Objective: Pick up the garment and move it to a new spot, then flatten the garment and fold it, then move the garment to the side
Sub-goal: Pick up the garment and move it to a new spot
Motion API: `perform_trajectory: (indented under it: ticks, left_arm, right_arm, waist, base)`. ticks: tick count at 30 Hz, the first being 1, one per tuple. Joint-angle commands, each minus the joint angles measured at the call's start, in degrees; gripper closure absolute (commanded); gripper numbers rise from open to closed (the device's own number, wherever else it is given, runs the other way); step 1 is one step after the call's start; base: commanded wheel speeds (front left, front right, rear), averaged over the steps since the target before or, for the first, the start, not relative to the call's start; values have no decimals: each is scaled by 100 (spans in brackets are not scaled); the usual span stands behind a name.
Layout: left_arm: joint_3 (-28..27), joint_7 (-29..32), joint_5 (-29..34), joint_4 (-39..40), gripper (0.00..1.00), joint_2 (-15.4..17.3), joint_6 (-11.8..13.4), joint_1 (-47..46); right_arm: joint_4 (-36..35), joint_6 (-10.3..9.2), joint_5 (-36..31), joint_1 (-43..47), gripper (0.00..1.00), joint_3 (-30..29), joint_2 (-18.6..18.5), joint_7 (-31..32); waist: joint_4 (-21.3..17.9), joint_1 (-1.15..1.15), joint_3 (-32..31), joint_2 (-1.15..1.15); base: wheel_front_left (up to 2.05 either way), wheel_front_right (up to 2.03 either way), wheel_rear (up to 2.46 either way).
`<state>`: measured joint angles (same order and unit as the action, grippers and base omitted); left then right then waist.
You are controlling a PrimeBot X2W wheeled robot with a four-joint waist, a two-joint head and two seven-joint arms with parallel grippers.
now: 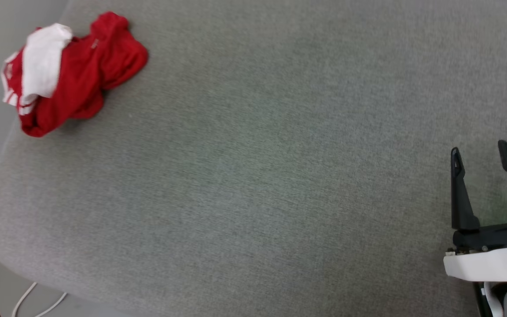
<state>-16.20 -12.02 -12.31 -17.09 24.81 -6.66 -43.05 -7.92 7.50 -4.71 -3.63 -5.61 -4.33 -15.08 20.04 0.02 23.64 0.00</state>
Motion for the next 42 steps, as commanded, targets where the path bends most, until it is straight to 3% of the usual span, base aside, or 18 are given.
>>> perform_trajectory:
  ticks: [1, 4, 10, 16, 20, 30, 31, 32, 33, 42]
  left_arm:
    - [115, 428, -254, -355, 0, 276, -49, -307]
    - [234, 903, -635, -670, 0, 510, -66, -549]
    - [1143, 2827, -2200, -1404, 0, 1245, -67, -753]
    - [1713, 4314, -3476, -1847, 0, 1629, -69, -673]
    - [1982, 4976, -4041, -2078, 0, 1574, -69, -650]
    - [2718, 5317, -4305, -2824, 0, 1110, -71, -585]
    - [2783, 5313, -4308, -2855, 4, 1103, -71, -591]
    - [2817, 5291, -4317, -2906, 69, 1136, -71, -597]
    - [2877, 5290, -4327, -2918, 100, 1193, -72, -606]
    - [3297, 4455, -4135, -2421, 100, 1941, -71, -1157]
  right_arm:
    - [-107, -2, -33, -113, 0, -18, -96, -14]
    - [-180, -2, -40, -148, 0, -29, -157, -14]
    - [-326, -2, -77, -201, 0, -70, -308, -14]
    - [-404, -2, -132, -232, 0, -108, -481, -14]
    - [-402, -3, -145, -216, 0, -166, -576, -12]
    - [-284, -4, -166, -249, 0, -88, -644, 7]
    - [-268, -4, -166, -247, 0, -77, -639, 7]
    - [-252, -4, -168, -245, 0, -73, -630, 8]
    - [-239, -4, -167, -247, 0, -67, -614, 7]
    - [-138, -2, -82, -287, 0, 83, -453, 1]
  waist:
    - [-195, -2, 398, 0]
    - [-259, -2, 529, 0]
    - [-386, -2, 814, 0]
    - [-472, -2, 1120, 0]
    - [-518, -2, 1325, 0]
    - [-592, -2, 1545, 0]
    - [-596, -2, 1534, 0]
    - [-595, -2, 1516, 0]
    - [-594, -2, 1493, 0]
    - [-488, -2, 987, 0]
  base:
    - [0, 0, 0]
    - [0, 0, 0]
    - [0, 0, 0]
    - [0, 0, 0]
    - [0, 0, 0]
    - [0, 0, 0]
    - [0, 0, 0]
    - [0, 0, 0]
    - [0, 0, 0]
    - [0, 0, 0]
